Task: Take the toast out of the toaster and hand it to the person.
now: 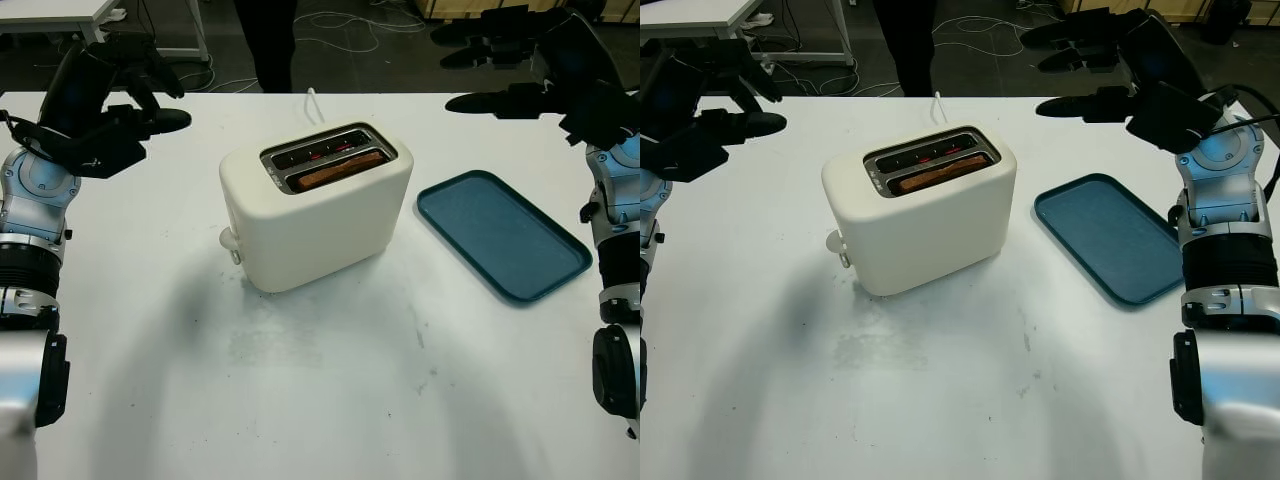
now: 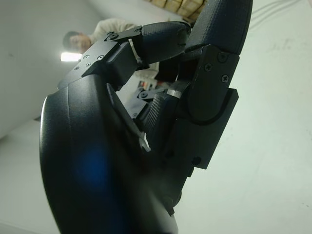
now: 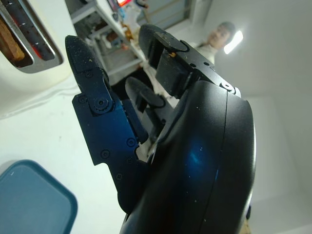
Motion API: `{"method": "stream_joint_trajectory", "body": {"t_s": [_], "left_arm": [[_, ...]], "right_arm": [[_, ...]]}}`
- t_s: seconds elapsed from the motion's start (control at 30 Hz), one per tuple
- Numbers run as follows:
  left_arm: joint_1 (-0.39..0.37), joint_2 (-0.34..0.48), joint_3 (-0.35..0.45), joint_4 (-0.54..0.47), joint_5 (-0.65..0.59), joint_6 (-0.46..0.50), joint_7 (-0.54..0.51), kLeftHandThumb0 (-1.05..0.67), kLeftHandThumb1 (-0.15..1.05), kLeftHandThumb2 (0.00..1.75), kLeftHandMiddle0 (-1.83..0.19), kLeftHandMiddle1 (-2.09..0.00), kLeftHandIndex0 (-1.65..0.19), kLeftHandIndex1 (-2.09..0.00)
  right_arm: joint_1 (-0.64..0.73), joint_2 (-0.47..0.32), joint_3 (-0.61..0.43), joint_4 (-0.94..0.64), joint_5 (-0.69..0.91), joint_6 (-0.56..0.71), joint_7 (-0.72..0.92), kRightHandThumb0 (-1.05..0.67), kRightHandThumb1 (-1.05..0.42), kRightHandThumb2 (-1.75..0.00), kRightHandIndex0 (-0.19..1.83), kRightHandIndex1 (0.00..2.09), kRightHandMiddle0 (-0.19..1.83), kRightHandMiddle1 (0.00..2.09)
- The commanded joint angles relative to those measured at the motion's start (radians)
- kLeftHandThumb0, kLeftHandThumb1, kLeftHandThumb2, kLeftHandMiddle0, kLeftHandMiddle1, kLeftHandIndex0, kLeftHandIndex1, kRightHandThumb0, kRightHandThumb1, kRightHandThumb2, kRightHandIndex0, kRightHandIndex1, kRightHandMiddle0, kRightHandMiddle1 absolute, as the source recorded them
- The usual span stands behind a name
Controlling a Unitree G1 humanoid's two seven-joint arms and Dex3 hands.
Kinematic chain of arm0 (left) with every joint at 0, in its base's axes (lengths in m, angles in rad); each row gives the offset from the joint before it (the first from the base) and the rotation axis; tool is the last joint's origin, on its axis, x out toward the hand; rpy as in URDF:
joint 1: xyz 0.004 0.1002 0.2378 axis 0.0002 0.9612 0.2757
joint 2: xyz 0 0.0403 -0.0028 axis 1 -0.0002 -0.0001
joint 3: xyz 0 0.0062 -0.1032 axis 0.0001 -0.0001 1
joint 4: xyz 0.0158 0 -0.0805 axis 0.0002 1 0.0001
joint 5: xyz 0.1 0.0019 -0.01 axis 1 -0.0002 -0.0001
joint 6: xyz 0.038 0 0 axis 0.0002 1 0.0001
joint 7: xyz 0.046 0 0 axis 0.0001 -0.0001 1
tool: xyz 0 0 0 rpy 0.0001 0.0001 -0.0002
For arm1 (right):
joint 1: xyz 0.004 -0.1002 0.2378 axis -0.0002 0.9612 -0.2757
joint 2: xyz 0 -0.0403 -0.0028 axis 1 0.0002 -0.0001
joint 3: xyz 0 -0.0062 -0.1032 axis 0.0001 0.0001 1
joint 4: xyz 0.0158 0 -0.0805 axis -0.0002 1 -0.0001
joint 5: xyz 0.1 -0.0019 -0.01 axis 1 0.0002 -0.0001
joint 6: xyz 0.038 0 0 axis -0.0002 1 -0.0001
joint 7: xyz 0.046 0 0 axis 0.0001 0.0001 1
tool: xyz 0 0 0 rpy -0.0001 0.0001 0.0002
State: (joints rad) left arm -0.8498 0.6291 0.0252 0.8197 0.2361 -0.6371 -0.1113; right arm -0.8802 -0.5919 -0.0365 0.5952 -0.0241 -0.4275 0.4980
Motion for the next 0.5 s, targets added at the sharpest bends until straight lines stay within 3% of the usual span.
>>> {"method": "stream_joint_trajectory", "body": {"t_s": [0.0,0.47], "left_arm": [[-0.003,0.004,0.001,-0.001,-0.006,-0.005,-0.001,-1.05,0.92,0.07,-0.88,-1.27,-0.69,-1.34],[-0.002,-0.003,0.0,-0.002,-0.007,-0.014,0.002,-1.05,0.92,0.08,-0.88,-1.25,-0.68,-1.32]], "right_arm": [[0.021,0.001,-0.006,-0.014,0.006,0.011,0.002,-0.54,-0.79,0.0,0.73,0.25,0.78,0.02],[0.049,0.015,0.002,-0.016,-0.005,0.016,-0.01,-0.55,-0.78,0.0,0.76,0.17,0.78,0.01]]}}
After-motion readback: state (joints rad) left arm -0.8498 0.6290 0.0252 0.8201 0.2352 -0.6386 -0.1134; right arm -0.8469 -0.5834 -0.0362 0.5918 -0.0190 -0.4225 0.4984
